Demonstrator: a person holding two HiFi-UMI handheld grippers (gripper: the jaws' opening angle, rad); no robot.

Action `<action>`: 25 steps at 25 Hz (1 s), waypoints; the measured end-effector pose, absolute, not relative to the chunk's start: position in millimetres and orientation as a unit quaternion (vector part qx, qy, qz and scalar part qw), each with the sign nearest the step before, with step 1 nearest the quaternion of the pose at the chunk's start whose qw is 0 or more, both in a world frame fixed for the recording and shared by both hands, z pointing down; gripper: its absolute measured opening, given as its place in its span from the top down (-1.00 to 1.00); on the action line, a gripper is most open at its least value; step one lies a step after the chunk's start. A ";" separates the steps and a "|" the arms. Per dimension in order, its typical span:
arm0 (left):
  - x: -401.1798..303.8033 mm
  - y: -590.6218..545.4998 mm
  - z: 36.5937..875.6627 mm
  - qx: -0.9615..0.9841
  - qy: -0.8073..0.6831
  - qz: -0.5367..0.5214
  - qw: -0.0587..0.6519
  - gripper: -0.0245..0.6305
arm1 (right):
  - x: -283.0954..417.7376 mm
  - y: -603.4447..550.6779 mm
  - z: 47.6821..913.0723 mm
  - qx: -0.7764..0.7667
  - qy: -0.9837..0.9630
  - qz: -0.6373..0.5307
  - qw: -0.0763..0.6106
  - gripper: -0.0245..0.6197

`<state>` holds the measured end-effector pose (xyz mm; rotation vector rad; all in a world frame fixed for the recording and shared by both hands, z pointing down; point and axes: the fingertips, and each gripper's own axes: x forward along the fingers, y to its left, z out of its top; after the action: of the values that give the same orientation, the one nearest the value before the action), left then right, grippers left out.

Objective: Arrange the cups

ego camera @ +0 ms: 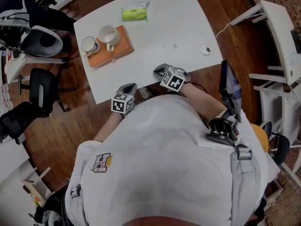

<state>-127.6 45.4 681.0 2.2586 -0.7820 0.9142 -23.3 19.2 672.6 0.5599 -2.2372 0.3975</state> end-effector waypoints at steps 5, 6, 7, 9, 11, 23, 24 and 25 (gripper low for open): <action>-126.2 41.5 682.3 0.846 -0.293 0.342 0.286 0.93 | -22.3 14.3 672.8 0.220 -0.880 0.155 0.390 0.92; -126.3 41.2 682.4 0.846 -0.293 0.342 0.285 0.93 | -22.4 13.9 672.9 0.220 -0.881 0.156 0.390 0.92; -126.4 42.0 682.5 0.846 -0.294 0.341 0.285 0.93 | -22.5 14.6 672.9 0.220 -0.880 0.156 0.390 0.92; -126.7 45.0 682.8 0.846 -0.294 0.341 0.285 0.93 | -22.8 17.5 673.0 0.219 -0.880 0.156 0.391 0.92; -126.7 46.4 684.0 0.846 -0.294 0.341 0.286 0.93 | -22.8 18.7 674.1 0.219 -0.881 0.155 0.391 0.92; -128.4 43.4 682.8 0.845 -0.300 0.333 0.292 0.93 | -23.0 16.8 674.4 0.219 -0.880 0.158 0.392 0.92; -128.9 42.0 682.5 0.844 -0.302 0.332 0.292 0.93 | -23.6 15.2 674.4 0.218 -0.880 0.156 0.392 0.92; -129.4 40.6 682.3 0.844 -0.305 0.332 0.292 0.93 | -24.1 13.3 674.4 0.216 -0.881 0.155 0.392 0.92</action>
<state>-129.4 40.6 682.3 2.2496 -0.8118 0.8838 -24.1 13.3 674.4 0.5496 -2.2369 0.3935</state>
